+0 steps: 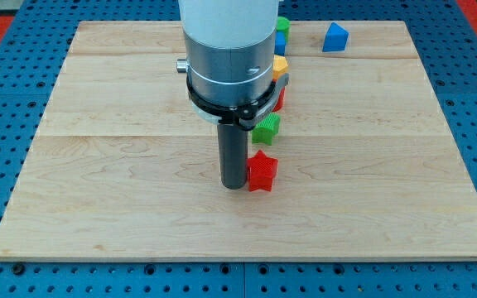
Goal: Move the red star to the bottom of the vertical line
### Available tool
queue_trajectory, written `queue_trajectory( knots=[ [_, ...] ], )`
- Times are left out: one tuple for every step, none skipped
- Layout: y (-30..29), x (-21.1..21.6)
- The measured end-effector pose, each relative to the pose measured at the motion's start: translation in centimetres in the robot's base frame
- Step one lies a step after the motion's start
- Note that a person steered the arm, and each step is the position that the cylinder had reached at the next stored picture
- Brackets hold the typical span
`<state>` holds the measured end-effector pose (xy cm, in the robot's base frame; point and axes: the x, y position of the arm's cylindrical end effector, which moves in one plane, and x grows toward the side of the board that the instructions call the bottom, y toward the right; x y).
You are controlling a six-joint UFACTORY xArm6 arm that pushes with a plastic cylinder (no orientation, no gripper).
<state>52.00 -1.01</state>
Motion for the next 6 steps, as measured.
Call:
queue_trajectory(
  knots=[
    [0.3,0.0],
    [0.4,0.0],
    [0.9,0.0],
    [1.1,0.0],
    [-1.6,-1.4],
    [-4.7,-2.6]
  ],
)
